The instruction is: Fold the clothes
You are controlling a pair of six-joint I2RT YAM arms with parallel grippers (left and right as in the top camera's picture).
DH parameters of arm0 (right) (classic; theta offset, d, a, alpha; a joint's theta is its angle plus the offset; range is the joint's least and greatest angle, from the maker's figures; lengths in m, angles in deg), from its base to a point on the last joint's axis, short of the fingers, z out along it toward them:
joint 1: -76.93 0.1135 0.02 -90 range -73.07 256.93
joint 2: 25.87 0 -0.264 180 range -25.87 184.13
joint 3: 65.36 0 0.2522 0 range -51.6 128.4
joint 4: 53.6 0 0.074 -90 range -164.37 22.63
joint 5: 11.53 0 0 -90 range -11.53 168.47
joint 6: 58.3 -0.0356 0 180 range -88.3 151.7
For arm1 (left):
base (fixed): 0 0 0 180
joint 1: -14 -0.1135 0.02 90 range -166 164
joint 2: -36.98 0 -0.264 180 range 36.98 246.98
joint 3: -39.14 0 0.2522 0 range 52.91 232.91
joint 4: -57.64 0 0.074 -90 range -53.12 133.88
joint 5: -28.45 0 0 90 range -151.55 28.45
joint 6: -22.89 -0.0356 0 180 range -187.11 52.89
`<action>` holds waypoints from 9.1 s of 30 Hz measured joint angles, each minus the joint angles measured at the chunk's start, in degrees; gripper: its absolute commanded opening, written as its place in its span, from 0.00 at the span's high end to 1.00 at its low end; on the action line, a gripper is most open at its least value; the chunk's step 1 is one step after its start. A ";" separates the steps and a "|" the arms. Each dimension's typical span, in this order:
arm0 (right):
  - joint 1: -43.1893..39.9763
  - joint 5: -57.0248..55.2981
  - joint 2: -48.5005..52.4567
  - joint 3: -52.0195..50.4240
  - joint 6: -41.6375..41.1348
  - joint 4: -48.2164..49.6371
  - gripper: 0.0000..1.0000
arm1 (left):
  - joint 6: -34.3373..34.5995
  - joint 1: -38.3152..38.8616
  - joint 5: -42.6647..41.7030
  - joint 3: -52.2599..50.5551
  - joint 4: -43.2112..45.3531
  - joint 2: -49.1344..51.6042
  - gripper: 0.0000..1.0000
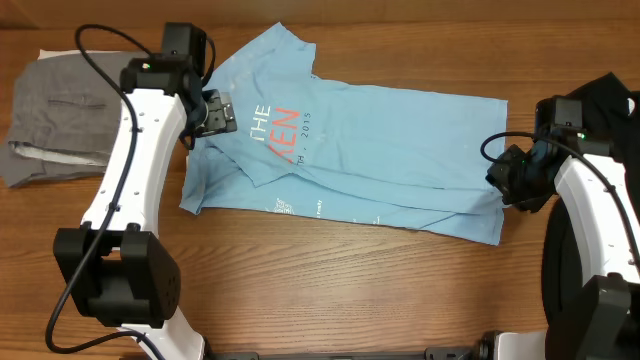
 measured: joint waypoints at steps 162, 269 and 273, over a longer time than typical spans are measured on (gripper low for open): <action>0.00 -16.50 0.02 -24.94 -4.39 22.36 0.96 | -8.26 -7.30 9.18 -33.99 22.49 -0.17 0.89; 0.00 -16.39 0.02 -25.03 -4.24 22.25 0.94 | -9.46 -8.87 -7.43 -23.08 14.25 -2.03 0.39; 0.00 -16.41 0.02 -25.03 -4.24 22.27 0.94 | -10.23 -8.79 -7.78 -25.99 17.86 -2.01 0.63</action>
